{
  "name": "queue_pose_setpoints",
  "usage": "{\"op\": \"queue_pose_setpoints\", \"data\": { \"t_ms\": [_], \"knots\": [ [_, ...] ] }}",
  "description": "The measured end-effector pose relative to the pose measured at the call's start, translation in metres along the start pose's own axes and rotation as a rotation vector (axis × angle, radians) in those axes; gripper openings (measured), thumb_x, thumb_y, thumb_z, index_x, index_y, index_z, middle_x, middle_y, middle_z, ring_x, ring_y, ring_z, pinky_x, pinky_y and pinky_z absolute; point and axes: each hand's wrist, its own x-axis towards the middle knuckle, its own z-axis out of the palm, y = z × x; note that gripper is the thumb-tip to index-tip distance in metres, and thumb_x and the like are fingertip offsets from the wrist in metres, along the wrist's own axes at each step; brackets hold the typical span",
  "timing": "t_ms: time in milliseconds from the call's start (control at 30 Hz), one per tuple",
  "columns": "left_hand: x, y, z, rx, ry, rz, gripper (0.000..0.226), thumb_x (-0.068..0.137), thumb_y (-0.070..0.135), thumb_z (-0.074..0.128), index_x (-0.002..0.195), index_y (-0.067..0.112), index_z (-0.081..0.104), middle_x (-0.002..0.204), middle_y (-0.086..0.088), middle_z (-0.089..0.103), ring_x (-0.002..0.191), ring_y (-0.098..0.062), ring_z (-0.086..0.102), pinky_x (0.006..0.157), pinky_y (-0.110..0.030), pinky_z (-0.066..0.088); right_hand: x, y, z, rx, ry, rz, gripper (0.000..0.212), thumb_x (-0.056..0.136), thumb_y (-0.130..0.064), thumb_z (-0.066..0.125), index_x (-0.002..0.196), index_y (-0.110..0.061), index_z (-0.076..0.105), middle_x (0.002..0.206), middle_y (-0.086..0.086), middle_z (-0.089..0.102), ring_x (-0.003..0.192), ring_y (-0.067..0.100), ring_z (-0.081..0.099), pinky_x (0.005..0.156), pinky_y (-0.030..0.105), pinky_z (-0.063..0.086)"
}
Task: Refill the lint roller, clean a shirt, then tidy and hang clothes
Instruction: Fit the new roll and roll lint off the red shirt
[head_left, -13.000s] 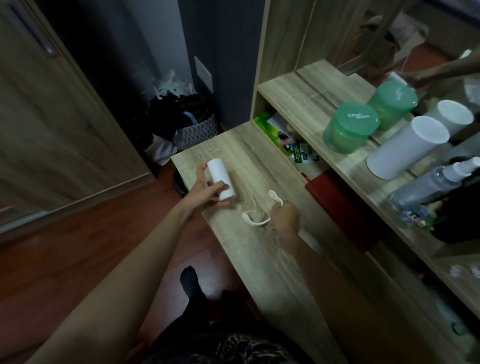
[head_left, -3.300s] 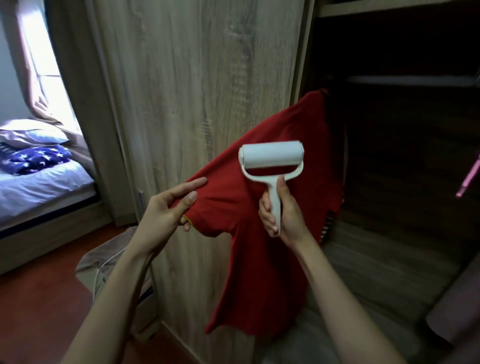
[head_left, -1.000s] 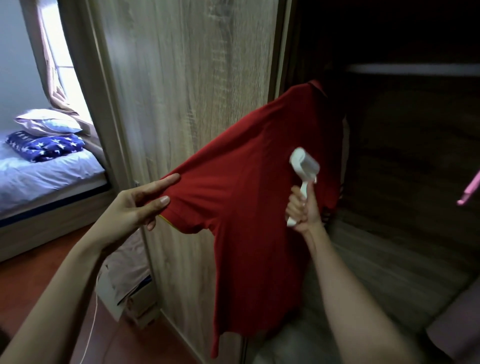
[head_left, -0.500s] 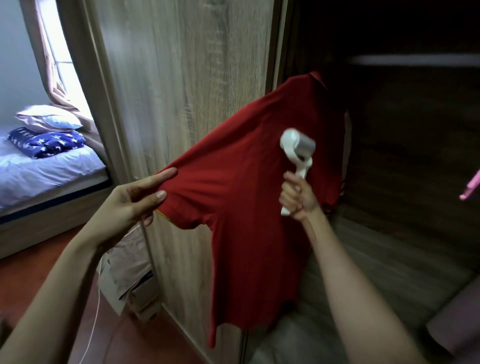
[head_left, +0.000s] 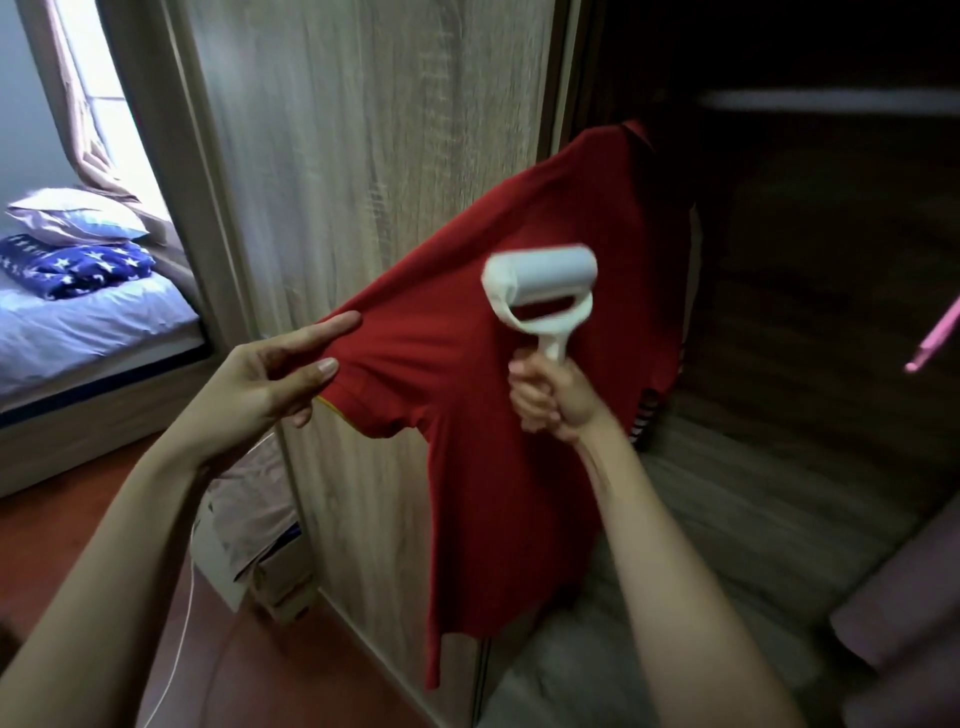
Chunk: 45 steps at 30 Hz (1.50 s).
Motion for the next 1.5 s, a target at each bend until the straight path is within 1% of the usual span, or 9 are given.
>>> {"op": "queue_pose_setpoints", "data": {
  "t_ms": [167,300,367,500,700,900,1100,1333,1500],
  "knots": [
    [-0.002,0.001,0.003,0.025,0.033,-0.009,0.048,0.084,0.014,0.062,0.131,0.019,0.059,0.058,0.011,0.045,0.050,-0.008,0.031,0.045,-0.013,0.036,-0.001,0.022,0.018,-0.465,0.324,-0.032,0.044,0.091,-0.005,0.053,0.050,-0.015,0.039,0.031,-0.010,0.034,0.025,0.004,0.027,0.032,0.015,0.019],
    [-0.004,-0.002,0.000,0.079,0.010,-0.005,0.045,0.091,0.003,0.056,0.130,0.023,0.060,0.066,0.004,0.052,0.049,-0.007,0.032,0.045,-0.012,0.037,-0.024,0.078,0.023,-0.460,0.445,0.071,0.047,0.088,-0.001,0.055,0.046,-0.015,0.039,0.030,-0.009,0.035,0.025,0.004,0.028,0.032,0.014,0.021],
    [-0.004,-0.005,-0.002,0.036,-0.009,-0.011,0.044,0.088,0.008,0.060,0.130,0.024,0.061,0.066,-0.007,0.042,0.048,-0.007,0.029,0.045,-0.013,0.038,-0.010,0.051,0.034,-0.471,0.463,-0.003,0.047,0.089,-0.003,0.056,0.046,-0.014,0.040,0.030,-0.009,0.036,0.025,0.004,0.029,0.032,0.014,0.022],
    [-0.004,-0.009,0.000,-0.147,-0.028,-0.064,0.047,0.083,0.010,0.055,0.129,0.018,0.060,0.052,0.008,0.031,0.042,-0.001,0.027,0.042,-0.013,0.038,0.024,-0.005,0.058,-0.432,0.503,-0.177,0.045,0.089,-0.004,0.056,0.048,-0.014,0.039,0.030,-0.009,0.034,0.024,0.005,0.027,0.032,0.012,0.020],
    [-0.004,-0.017,0.000,-0.133,-0.066,-0.152,0.042,0.094,-0.001,0.044,0.128,0.019,0.059,0.048,0.009,0.033,0.042,-0.002,0.032,0.044,-0.013,0.043,-0.014,0.090,0.040,-0.455,0.596,-0.024,0.039,0.073,-0.019,0.061,0.038,-0.016,0.044,0.033,-0.009,0.036,0.030,0.005,0.030,0.036,0.017,0.023],
    [-0.004,-0.013,0.005,-0.196,-0.040,-0.123,0.044,0.095,-0.005,0.039,0.129,0.015,0.057,0.048,0.012,0.035,0.041,-0.001,0.031,0.043,-0.012,0.041,0.020,0.008,0.051,-0.533,0.604,-0.192,0.049,0.085,-0.005,0.060,0.041,-0.018,0.041,0.029,-0.009,0.038,0.028,0.002,0.032,0.035,0.018,0.025],
    [-0.004,-0.018,0.003,-0.178,-0.038,-0.113,0.044,0.096,-0.006,0.040,0.129,0.015,0.061,0.061,-0.002,0.036,0.043,-0.001,0.032,0.044,-0.013,0.043,-0.030,0.093,0.033,-0.533,0.659,0.010,0.042,0.075,-0.015,0.065,0.040,-0.017,0.041,0.033,-0.010,0.038,0.033,0.007,0.032,0.046,0.028,0.026],
    [-0.003,-0.012,-0.001,-0.198,0.003,-0.082,0.045,0.096,-0.007,0.038,0.128,0.017,0.061,0.053,0.010,0.036,0.044,-0.001,0.031,0.046,-0.012,0.041,0.022,0.004,0.058,-0.624,0.555,-0.162,0.046,0.083,-0.009,0.063,0.045,-0.019,0.039,0.032,-0.012,0.034,0.033,0.001,0.027,0.038,0.020,0.023],
    [-0.001,-0.011,-0.003,-0.133,0.018,-0.086,0.046,0.097,-0.007,0.039,0.127,0.018,0.061,0.056,0.010,0.038,0.047,-0.001,0.032,0.048,-0.012,0.042,-0.039,0.126,0.027,-0.690,0.729,0.027,0.037,0.082,0.000,0.064,0.050,-0.007,0.049,0.047,-0.002,0.047,0.042,0.002,0.039,0.053,0.027,0.031]
  ]
}}
